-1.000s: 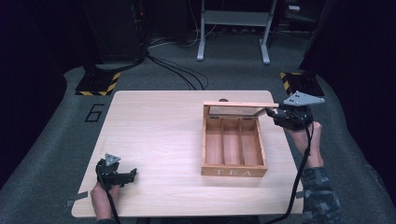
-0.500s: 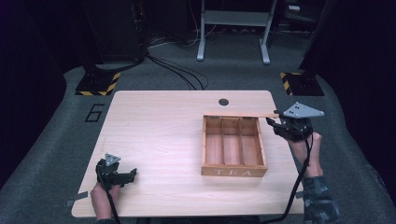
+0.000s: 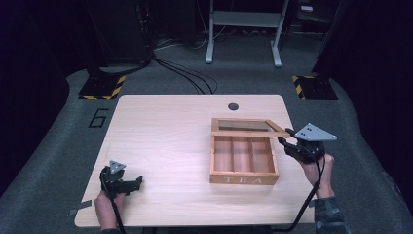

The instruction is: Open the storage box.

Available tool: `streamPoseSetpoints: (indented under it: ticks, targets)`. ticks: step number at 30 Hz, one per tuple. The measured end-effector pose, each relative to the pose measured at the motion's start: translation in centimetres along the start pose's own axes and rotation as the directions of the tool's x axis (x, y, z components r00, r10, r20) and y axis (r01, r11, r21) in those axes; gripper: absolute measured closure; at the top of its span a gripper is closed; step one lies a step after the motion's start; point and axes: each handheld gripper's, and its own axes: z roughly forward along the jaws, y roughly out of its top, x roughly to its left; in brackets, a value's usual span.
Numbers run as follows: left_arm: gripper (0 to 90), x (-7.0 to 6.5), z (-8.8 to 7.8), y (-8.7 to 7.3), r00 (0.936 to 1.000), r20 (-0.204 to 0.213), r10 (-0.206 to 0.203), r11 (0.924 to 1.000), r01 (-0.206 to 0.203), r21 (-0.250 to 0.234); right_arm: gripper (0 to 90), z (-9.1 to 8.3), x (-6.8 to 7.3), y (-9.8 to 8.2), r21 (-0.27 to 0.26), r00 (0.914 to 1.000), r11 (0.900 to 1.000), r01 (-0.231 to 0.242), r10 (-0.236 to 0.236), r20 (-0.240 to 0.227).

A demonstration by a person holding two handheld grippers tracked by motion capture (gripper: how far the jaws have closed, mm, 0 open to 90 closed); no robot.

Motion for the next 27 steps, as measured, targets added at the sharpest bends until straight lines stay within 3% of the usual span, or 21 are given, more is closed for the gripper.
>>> streamPoseSetpoints:
  ticks: [4, 18, 27]
  targets:
    - [0.9, 0.0, 0.0, 0.0, 1.0000, 0.000, 0.001, 1.0000, -0.001, 0.000, 58.7, -0.1, 0.4, -0.8, 0.005, 1.0000, 1.000, -0.003, 0.003, -0.004]
    - [0.9, 0.0, 0.0, 0.0, 1.0000, -0.002, -0.002, 1.0000, 0.002, -0.004, 58.4, -0.2, 1.8, -4.0, 0.020, 0.9966, 0.996, -0.081, 0.082, -0.015]
    - [0.9, 0.0, 0.0, 0.0, 1.0000, -0.001, -0.002, 1.0000, 0.002, -0.003, 58.7, 0.4, 3.0, -7.0, 0.066, 0.9906, 0.990, -0.122, 0.126, -0.054]
